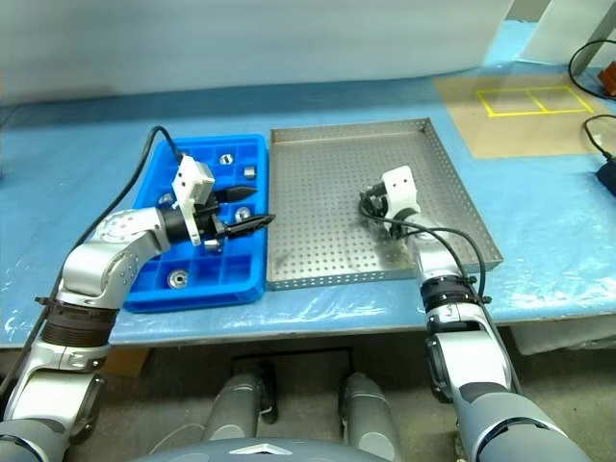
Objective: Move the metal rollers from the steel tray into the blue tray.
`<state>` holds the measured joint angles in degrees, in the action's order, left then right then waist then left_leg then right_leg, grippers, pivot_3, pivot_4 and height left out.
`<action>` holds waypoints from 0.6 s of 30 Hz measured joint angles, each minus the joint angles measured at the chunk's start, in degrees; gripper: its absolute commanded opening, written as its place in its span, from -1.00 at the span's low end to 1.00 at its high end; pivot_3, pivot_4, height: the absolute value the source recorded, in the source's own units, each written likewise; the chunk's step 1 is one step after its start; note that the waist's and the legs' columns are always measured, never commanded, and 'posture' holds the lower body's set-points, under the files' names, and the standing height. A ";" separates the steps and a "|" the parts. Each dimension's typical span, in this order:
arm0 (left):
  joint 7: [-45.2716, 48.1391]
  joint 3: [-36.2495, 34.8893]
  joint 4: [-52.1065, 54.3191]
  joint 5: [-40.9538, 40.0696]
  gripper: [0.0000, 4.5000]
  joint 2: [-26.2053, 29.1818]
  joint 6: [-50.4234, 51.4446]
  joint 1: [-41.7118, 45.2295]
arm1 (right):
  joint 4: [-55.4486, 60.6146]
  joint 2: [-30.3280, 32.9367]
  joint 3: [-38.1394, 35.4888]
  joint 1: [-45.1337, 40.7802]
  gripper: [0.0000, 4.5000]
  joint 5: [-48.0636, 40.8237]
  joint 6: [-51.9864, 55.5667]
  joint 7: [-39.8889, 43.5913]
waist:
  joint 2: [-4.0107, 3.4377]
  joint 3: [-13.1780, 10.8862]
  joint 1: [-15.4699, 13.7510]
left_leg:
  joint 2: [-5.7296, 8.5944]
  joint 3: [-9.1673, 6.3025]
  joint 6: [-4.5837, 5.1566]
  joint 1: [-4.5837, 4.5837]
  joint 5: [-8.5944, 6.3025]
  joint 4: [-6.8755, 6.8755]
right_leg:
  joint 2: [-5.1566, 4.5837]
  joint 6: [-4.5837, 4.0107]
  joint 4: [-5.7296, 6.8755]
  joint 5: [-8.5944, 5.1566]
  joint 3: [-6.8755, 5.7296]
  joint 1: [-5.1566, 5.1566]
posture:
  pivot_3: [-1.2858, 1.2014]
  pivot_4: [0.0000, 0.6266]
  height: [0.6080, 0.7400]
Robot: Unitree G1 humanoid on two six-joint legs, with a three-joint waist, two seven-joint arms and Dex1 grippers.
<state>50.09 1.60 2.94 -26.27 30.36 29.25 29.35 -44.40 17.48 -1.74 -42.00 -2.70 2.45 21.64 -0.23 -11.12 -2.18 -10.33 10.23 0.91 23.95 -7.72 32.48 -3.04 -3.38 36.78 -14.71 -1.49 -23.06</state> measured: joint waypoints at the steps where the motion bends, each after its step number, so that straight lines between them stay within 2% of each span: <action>1: 0.07 0.02 0.00 0.00 0.80 0.00 0.00 0.00 | -0.70 -0.01 0.00 0.23 0.40 0.00 0.00 -0.19 | 0.00 0.00 -0.01 | -0.01 0.00 0.00 0.00 0.00 0.00 | 0.00 0.00 0.01 0.00 0.00 0.00 | -0.08 -0.52 1.00; 7: 0.61 0.06 0.05 0.03 0.80 0.12 0.08 0.00 | -1.54 -0.24 -0.08 0.31 0.40 -0.03 -1.25 -0.56 | -0.01 0.00 0.01 | -0.02 0.00 0.01 -0.02 0.00 0.01 | 0.00 0.00 0.02 0.00 0.00 0.01 | -0.07 -0.52 1.00; 10: 0.64 0.06 0.05 0.09 0.80 0.13 0.10 0.00 | -1.99 -0.57 -0.36 0.29 0.14 -0.06 -2.09 -0.25 | -0.01 0.00 0.01 | -0.02 0.00 0.01 -0.02 -0.01 0.02 | 0.00 0.00 0.02 0.00 0.00 0.01 | -0.07 -0.52 1.00; 13: 0.60 0.06 0.05 0.19 0.80 0.13 0.10 0.00 | -2.01 -0.84 -0.33 0.29 -0.26 -0.02 -2.23 0.05 | -0.01 0.00 -0.01 | -0.01 0.00 0.03 -0.02 -0.02 0.02 | 0.00 0.00 0.02 0.00 0.00 0.01 | -0.07 -0.52 1.00; 18: 0.37 0.05 0.27 0.15 0.80 0.14 0.31 -0.05 | -1.66 -1.06 -0.18 0.29 -0.26 -0.04 -2.04 2.15 | -0.01 0.00 0.00 | -0.02 0.00 0.15 -0.01 -0.09 0.01 | 0.00 0.00 0.02 0.00 0.00 0.00 | -0.06 -0.52 1.00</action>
<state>50.46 1.65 3.21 -26.12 30.50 29.56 29.30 -46.06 16.42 -1.92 -41.71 -2.75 0.40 23.79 -0.24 -11.12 -2.18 -10.35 10.23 1.06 23.94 -7.81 32.49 -3.04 -3.38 36.79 -14.71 -1.50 -23.05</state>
